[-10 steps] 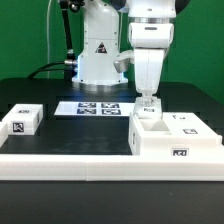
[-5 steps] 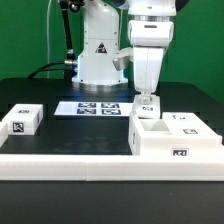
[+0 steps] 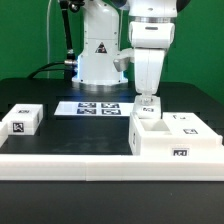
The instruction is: Assemble cabinet
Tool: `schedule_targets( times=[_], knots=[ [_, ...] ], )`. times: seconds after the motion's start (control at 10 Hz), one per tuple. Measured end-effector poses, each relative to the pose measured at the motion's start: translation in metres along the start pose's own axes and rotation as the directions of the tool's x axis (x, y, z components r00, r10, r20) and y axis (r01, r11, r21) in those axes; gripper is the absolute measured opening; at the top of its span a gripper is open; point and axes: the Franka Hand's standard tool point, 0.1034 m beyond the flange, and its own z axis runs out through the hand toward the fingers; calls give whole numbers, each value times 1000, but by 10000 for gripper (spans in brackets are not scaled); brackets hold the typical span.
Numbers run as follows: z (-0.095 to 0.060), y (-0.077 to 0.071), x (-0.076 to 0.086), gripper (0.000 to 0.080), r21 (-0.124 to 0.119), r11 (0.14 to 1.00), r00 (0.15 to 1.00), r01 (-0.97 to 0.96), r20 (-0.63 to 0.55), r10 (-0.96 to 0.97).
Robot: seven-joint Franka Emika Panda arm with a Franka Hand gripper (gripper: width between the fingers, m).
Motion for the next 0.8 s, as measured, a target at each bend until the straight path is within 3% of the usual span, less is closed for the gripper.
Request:
schedule_targets(
  times=[0.8],
  knots=[
    [-8, 3, 0, 71, -17, 1000, 1000, -11, -2, 11]
  ],
)
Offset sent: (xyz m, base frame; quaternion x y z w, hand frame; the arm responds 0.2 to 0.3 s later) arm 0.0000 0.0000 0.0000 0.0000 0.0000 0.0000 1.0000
